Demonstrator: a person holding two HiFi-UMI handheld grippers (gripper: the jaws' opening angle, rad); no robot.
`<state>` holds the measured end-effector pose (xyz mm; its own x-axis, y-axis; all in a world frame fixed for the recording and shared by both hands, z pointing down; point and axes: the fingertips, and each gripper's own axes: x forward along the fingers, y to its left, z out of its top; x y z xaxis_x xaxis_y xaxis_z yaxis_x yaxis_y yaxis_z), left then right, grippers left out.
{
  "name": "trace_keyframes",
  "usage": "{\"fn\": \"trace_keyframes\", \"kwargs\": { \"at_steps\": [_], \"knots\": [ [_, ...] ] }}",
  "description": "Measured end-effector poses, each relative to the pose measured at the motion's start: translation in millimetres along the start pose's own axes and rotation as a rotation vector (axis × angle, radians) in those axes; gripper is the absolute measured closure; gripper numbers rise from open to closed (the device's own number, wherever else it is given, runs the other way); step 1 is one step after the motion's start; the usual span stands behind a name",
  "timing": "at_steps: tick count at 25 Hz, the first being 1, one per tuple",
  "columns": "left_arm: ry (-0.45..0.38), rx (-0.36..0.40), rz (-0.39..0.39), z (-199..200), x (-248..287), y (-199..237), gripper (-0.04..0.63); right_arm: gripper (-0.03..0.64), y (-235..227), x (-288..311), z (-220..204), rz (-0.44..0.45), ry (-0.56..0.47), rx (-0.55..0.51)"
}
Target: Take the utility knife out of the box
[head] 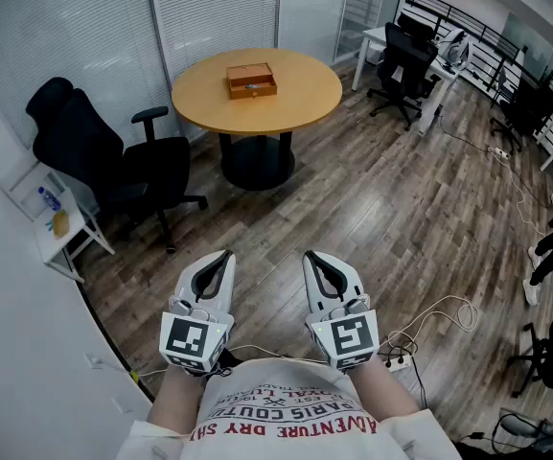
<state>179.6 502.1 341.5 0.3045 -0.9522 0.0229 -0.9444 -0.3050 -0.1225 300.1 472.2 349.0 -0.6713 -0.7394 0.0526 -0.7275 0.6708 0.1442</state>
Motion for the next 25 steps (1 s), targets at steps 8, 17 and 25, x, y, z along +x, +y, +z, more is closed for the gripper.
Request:
{"fn": "trace_keyframes", "kwargs": {
  "at_steps": [8, 17, 25],
  "knots": [
    [0.01, -0.01, 0.005, -8.2, 5.4, 11.9, 0.6, 0.611, 0.8, 14.6, -10.4, 0.007, 0.011, 0.027],
    [0.024, -0.017, -0.024, -13.6, 18.8, 15.4, 0.6, 0.611, -7.5, 19.0, -12.3, -0.064, 0.002, 0.092],
    [0.05, -0.047, -0.028, -24.2, 28.1, 54.7, 0.6, 0.609, -0.2, 64.5, -27.9, -0.04, 0.067, 0.118]
  ]
}}
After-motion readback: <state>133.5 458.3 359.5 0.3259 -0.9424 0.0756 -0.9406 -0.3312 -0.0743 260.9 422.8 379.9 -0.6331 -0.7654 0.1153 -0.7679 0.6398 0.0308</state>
